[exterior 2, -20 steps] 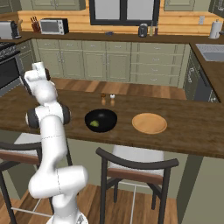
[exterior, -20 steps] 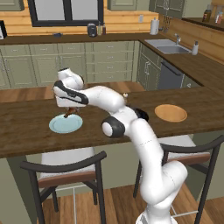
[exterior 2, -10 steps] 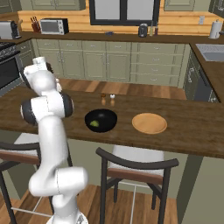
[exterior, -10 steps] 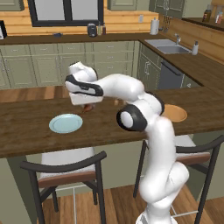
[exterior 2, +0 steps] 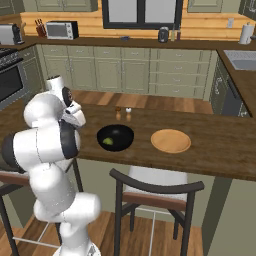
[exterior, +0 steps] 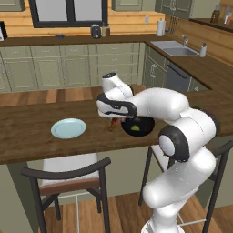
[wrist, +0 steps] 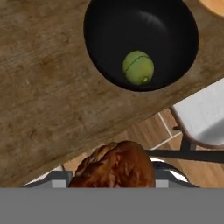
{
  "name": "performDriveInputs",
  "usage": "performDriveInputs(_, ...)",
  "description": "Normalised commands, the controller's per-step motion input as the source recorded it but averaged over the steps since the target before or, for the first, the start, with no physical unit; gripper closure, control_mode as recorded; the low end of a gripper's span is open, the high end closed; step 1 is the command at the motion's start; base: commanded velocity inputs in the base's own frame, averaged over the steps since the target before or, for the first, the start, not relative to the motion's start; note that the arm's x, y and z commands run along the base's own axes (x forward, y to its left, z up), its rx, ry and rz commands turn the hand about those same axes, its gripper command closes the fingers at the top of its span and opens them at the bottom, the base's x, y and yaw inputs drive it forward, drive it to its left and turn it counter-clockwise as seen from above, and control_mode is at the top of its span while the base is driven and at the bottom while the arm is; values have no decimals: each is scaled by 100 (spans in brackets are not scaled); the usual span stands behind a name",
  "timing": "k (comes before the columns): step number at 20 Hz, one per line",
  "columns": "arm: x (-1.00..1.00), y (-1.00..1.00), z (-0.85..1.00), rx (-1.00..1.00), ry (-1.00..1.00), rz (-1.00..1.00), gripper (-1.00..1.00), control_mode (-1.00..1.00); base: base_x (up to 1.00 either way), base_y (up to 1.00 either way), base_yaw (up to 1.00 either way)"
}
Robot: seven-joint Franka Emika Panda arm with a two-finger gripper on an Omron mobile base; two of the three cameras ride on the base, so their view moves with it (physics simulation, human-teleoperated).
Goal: Pick the chicken drumstick and lime from their plates and place them in the bowl. Then put the bowl in the fridge.
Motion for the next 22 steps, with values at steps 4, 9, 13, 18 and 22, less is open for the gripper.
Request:
performDriveInputs(4, 18, -100, 9, 15, -7, 0, 100, -100, 0, 0, 0)
performDriveInputs(9, 91, -88, 32, 19, 5, 0, 100, -100, 0, 0, 0)
performDriveInputs(13, 100, -71, -2, 10, 4, 0, 100, -100, 0, 0, 0)
performDriveInputs(18, 84, -33, -40, 0, 0, 2, 100, -100, 0, 0, 0)
performDriveInputs(22, 40, 3, -39, 0, 0, 11, 100, -100, 0, 0, 0)
